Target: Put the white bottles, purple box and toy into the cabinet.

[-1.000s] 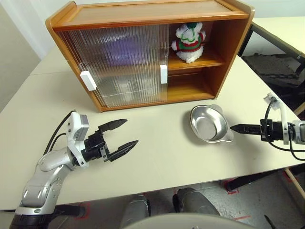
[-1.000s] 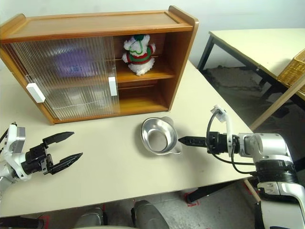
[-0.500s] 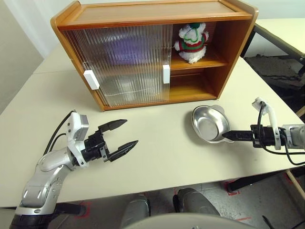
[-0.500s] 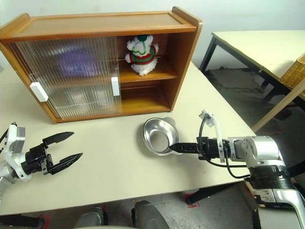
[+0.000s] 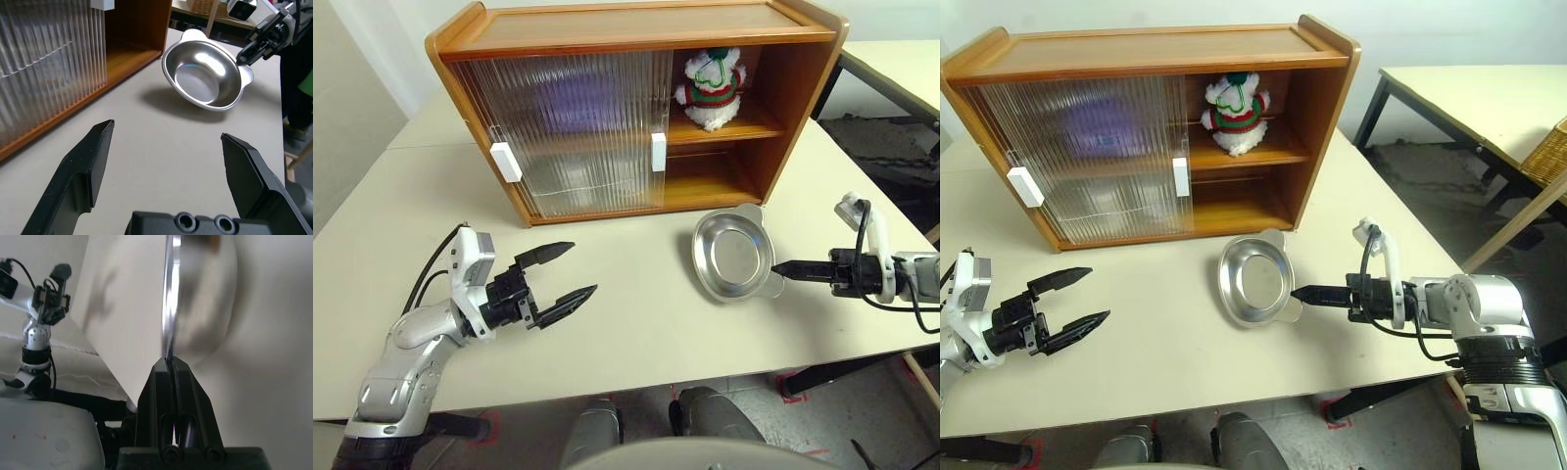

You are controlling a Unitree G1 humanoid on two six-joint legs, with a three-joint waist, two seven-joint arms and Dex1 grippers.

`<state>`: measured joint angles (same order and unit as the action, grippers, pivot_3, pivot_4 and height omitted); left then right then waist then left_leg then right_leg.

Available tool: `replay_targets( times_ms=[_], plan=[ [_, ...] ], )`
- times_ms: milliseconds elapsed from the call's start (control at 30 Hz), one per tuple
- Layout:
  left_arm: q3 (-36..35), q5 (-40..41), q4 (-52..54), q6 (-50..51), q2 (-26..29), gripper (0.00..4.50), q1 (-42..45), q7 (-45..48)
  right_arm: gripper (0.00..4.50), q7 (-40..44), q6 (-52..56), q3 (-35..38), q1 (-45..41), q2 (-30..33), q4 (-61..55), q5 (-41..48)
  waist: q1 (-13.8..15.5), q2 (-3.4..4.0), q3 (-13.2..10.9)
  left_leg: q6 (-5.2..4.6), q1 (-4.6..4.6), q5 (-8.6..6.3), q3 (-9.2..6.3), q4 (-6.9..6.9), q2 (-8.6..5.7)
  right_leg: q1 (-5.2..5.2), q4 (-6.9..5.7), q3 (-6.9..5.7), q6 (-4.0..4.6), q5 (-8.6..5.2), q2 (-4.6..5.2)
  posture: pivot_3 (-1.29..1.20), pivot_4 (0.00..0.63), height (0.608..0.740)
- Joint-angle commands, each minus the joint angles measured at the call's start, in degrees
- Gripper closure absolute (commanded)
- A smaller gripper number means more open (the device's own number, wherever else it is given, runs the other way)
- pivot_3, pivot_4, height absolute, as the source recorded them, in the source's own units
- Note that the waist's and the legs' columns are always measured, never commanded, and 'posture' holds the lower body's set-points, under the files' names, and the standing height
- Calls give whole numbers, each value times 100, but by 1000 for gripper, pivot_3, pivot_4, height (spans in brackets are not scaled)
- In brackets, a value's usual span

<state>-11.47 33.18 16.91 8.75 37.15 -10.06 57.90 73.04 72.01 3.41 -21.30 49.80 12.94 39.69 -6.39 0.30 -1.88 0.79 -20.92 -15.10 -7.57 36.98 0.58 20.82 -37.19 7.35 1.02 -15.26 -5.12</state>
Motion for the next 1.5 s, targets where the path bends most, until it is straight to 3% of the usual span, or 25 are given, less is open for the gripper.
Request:
replay_targets(
  times_ms=[33, 667, 933, 1500],
  plan=[
    [5, -25, -62, 18, 20, 0, 69, 26, 4478, -94, 34, 76, -46, 23, 81, 66, 2, 0, 0, 0, 0, 0, 0, 0, 1, 0, 0, 0, 0, 0, 0, -165, 38, 740],
    [-20, -32, -40, -17, -21, 0, 30, -6, 4478, -520, 659, 1014, -527, -541, 511, 884, 3, 0, 3, -2, 1, -1, 2, 6, -9, -1, -2, -2, -6, 4, -6, -156, 34, 740],
    [-13, -41, -37, -37, -18, 0, 28, 7, 4478, -1275, 460, 1916, -967, -1194, 1033, 1047, 2, 3, 5, -3, 3, -1, -5, 16, 11, 0, -8, 0, -16, 15, -4, -157, 35, 740],
    [-71, -8, -15, -45, 23, 0, 43, 27, 4478, -2069, -547, 1687, -1270, -2077, 1351, 651, 0, 7, 7, -22, 0, -12, -72, 24, 27, 2, -8, -1, -45, 36, -3, -157, 37, 740]
  ],
)
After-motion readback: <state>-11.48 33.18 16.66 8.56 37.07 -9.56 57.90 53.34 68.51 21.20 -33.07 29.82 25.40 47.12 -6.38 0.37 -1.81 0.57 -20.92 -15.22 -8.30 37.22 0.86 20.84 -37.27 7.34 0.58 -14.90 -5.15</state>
